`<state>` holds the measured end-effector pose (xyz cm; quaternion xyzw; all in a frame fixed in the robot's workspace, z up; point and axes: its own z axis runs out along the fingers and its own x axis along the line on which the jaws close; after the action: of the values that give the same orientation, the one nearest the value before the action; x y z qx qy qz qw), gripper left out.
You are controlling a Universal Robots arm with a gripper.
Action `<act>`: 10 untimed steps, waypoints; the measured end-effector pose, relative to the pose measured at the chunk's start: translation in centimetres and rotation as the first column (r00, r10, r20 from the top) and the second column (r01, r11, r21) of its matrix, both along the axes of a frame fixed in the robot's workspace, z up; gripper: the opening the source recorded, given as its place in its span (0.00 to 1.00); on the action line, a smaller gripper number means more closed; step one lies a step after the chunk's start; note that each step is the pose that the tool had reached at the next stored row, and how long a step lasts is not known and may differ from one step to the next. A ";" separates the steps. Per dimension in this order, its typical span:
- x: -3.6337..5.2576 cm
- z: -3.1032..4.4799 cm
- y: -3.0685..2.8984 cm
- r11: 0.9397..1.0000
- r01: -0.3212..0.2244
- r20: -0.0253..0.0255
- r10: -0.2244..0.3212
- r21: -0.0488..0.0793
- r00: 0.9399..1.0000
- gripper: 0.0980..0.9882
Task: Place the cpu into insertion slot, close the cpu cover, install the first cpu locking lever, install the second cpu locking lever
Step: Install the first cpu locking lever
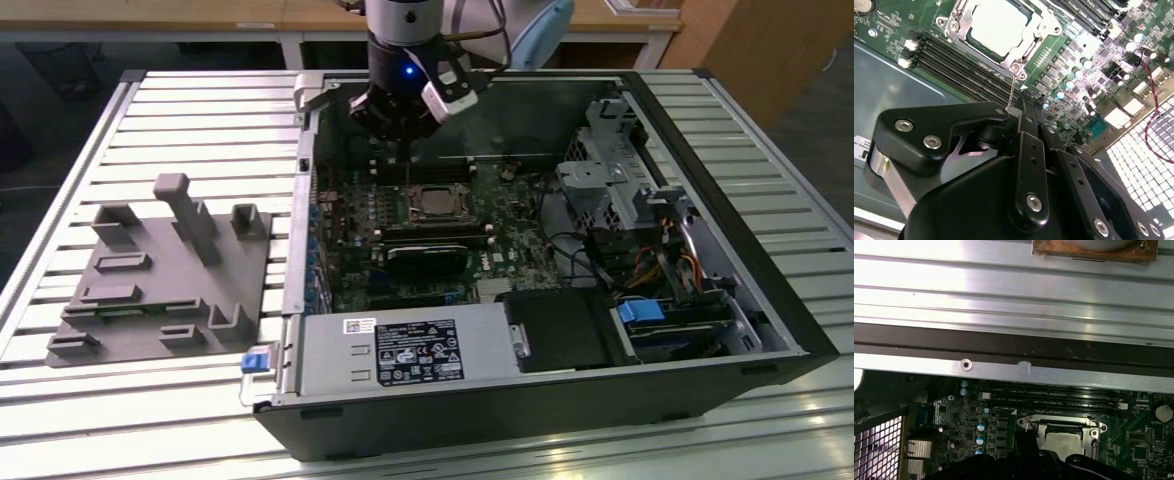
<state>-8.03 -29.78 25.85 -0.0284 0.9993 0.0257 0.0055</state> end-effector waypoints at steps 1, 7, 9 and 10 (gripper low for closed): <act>0.05 0.00 0.00 1.000 0.000 0.000 0.000 0.000 1.000 0.02; 0.44 -0.01 0.00 1.000 0.000 0.000 0.000 0.000 1.000 0.02; 0.60 -0.03 0.00 1.000 0.000 0.000 0.000 0.000 1.000 0.02; 0.72 -0.03 0.01 1.000 0.000 0.000 0.000 0.000 1.000 0.02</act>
<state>-7.31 -29.78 25.82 -0.0284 0.9992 0.0258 0.0056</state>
